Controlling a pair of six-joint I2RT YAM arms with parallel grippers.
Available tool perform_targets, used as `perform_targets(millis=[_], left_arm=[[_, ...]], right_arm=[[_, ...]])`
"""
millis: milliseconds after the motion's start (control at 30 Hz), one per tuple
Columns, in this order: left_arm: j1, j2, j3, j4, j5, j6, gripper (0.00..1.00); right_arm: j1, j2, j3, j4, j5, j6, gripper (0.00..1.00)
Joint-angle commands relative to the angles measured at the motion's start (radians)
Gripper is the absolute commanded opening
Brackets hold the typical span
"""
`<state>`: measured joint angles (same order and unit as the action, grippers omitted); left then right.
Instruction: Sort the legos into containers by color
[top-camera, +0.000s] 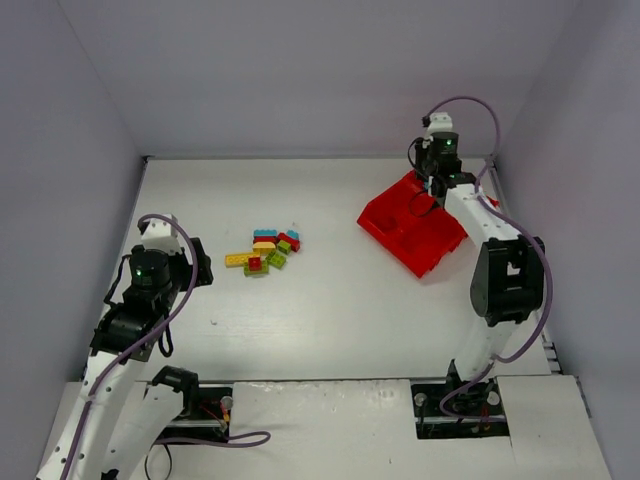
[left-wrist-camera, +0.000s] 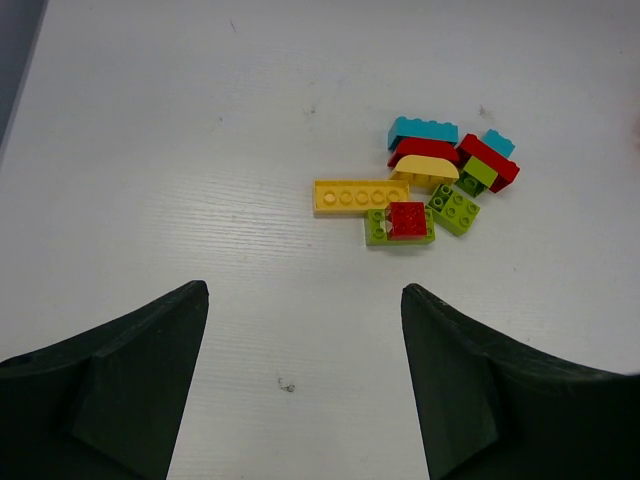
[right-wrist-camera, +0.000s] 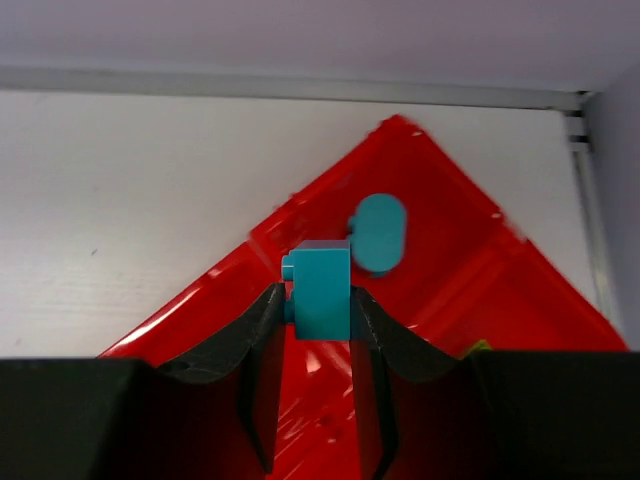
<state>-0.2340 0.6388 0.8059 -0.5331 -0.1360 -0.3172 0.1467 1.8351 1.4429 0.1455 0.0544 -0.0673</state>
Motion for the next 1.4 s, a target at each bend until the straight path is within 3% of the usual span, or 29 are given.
perform_targets(millis=[0,133,333,433,567,733,800,867,1033,1233,1367], left_arm=[[0.004,0.016,0.033,0.047,-0.016,0.004,0.71],[0.004,0.021,0.033,0.044,-0.014,0.004,0.72],[0.004,0.022,0.033,0.044,-0.017,0.004,0.71],[0.004,0.024,0.033,0.044,-0.016,0.004,0.71],[0.004,0.024,0.033,0.044,-0.013,0.004,0.72],[0.004,0.018,0.033,0.044,-0.007,0.003,0.71],[0.004,0.007,0.035,0.045,-0.008,0.003,0.71],[0.004,0.004,0.033,0.044,-0.01,0.003,0.71],[0.004,-0.004,0.033,0.045,-0.007,0.001,0.71],[0.005,-0.008,0.035,0.045,-0.005,0.001,0.72],[0.005,-0.013,0.035,0.047,-0.004,0.001,0.71]], right_arm=[[-0.076,0.042,0.094,0.045,0.056,0.041,0.01],[-0.113,0.09,0.152,0.04,0.064,0.052,0.05],[-0.142,0.188,0.217,0.035,0.038,0.063,0.27],[-0.142,0.217,0.24,0.035,0.012,0.064,0.3],[-0.144,0.208,0.243,0.035,-0.023,0.064,0.33],[-0.128,0.145,0.217,0.034,-0.045,0.054,0.5],[-0.032,-0.001,0.088,0.029,-0.099,0.06,0.5],[-0.003,-0.048,0.038,0.029,-0.1,0.058,0.5],[0.22,-0.16,-0.11,0.031,-0.137,0.067,0.51],[0.465,-0.143,-0.173,0.046,-0.189,0.028,0.51],[0.559,-0.071,-0.162,0.048,-0.232,-0.003,0.52]])
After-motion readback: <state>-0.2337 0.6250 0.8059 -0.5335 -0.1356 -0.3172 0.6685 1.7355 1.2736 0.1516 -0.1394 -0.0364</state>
